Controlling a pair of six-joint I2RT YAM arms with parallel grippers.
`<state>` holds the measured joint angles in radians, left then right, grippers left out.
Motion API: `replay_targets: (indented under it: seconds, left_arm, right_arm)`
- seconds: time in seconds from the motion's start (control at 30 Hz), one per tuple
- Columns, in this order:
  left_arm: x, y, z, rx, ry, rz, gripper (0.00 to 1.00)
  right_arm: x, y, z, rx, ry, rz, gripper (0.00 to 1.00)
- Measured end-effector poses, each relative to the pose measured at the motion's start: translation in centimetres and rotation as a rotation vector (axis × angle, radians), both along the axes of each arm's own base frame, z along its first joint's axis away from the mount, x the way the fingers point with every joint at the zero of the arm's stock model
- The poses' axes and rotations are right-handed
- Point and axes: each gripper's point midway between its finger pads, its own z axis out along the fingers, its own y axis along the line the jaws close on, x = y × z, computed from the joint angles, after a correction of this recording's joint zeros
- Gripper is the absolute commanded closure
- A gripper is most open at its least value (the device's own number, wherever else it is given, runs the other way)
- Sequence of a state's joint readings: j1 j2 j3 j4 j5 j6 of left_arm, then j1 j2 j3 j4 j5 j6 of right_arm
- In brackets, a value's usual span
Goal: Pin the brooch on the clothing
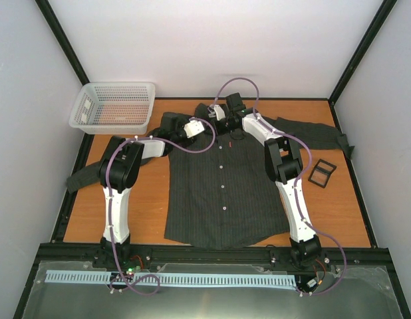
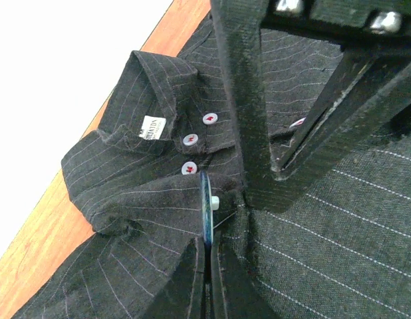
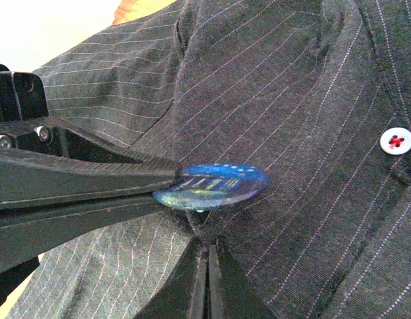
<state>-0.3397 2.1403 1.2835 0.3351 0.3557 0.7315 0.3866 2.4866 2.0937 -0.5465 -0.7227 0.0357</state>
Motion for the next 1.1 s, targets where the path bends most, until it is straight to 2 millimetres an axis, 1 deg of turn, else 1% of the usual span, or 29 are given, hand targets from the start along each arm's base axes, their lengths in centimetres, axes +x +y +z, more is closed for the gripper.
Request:
replay_targets:
  seconds: [0.27, 0.73, 0.9, 1.1]
  left_arm:
    - [-0.6, -0.5, -0.1, -0.015, 0.02, -0.036, 0.99]
    - [-1.2, -0.5, 0.9, -0.038, 0.044, -0.062, 0.99]
    - [-1.7, -0.4, 0.7, -0.058, 0.085, -0.083, 0.99]
    - [-1.9, -0.4, 1.1, -0.093, 0.134, -0.098, 0.99]
  right_arm:
    - [0.0, 0.0, 0.0, 0.0, 0.003, -0.002, 0.97]
    - [-0.2, 0.1, 0.1, 0.009, 0.013, 0.003, 0.97]
    - [-0.4, 0.1, 0.1, 0.016, 0.022, 0.009, 0.94]
    - [-0.5, 0.2, 0.2, 0.025, 0.028, 0.015, 0.94]
